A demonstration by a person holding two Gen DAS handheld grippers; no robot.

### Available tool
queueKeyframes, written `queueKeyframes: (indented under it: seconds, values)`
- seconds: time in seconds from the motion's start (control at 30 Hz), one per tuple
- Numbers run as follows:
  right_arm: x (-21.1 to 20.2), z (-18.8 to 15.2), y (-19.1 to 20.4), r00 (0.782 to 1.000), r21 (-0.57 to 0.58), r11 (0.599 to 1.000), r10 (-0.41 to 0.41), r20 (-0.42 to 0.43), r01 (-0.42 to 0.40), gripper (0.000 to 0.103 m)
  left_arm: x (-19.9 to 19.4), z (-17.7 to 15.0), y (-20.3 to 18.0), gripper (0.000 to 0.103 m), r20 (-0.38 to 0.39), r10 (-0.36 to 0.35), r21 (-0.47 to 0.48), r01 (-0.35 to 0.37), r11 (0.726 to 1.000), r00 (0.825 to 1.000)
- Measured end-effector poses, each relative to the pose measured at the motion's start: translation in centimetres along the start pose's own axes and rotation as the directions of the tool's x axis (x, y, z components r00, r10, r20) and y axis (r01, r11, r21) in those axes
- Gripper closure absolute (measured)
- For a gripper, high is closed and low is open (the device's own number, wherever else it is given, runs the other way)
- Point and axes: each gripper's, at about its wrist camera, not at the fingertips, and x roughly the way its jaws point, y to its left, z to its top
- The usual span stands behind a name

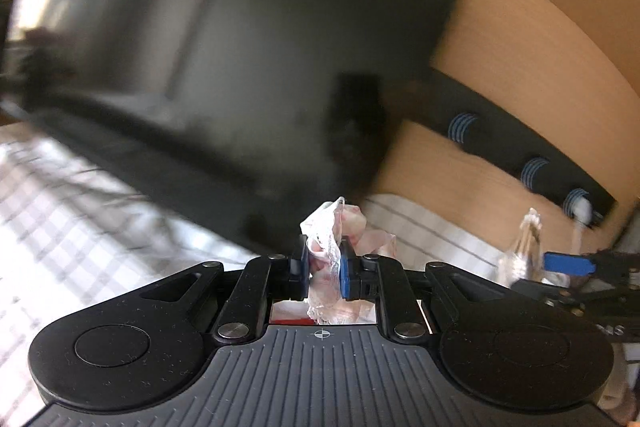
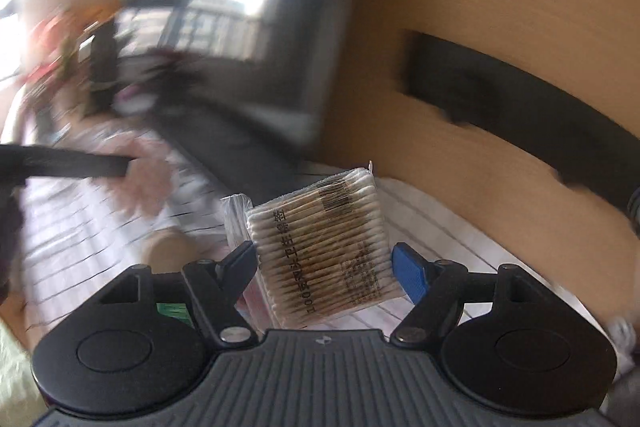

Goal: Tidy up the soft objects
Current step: 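Carry the pink item and swab pack with both grippers over the pink box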

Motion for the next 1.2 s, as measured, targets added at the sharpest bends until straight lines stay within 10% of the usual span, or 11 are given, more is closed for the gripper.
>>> queueKeyframes:
  seconds: [0.23, 0.47, 0.73, 1.07, 1.2]
  values:
    - [-1.5, -6.3, -9.5, 0.968, 0.155, 0.956, -0.249, -0.023, 0.249, 0.028, 8.0, -1.8, -10.3, 0.086, -0.157, -0.213, 0.073, 0.227, 0.971, 0.964]
    - [0.9, -12.7, -15.0, 0.973, 0.314, 0.922, -0.204, -0.106, 0.227, 0.028, 18.5, -8.2, -17.2, 0.081, -0.381, -0.324, 0.001, 0.35, 0.937, 0.866]
    - [4.2, -16.2, -16.4, 0.955, 0.306, 0.908, -0.242, -0.174, 0.286, 0.028, 26.7, -14.6, -18.7, 0.079, -0.61, -0.111, 0.095, 0.211, 0.973, 0.785]
    - [10.6, -16.5, -11.8, 0.953, 0.163, 0.963, -0.169, -0.253, 0.214, 0.033, 23.7, -12.7, -15.0, 0.077, -0.594, -0.25, -0.085, 0.249, 0.965, 0.765]
    - [10.9, -16.8, -11.7, 0.952, 0.167, 0.962, -0.169, -0.254, 0.215, 0.032, 21.9, -11.8, -14.8, 0.076, -0.522, -0.307, -0.094, 0.305, 0.948, 0.796]
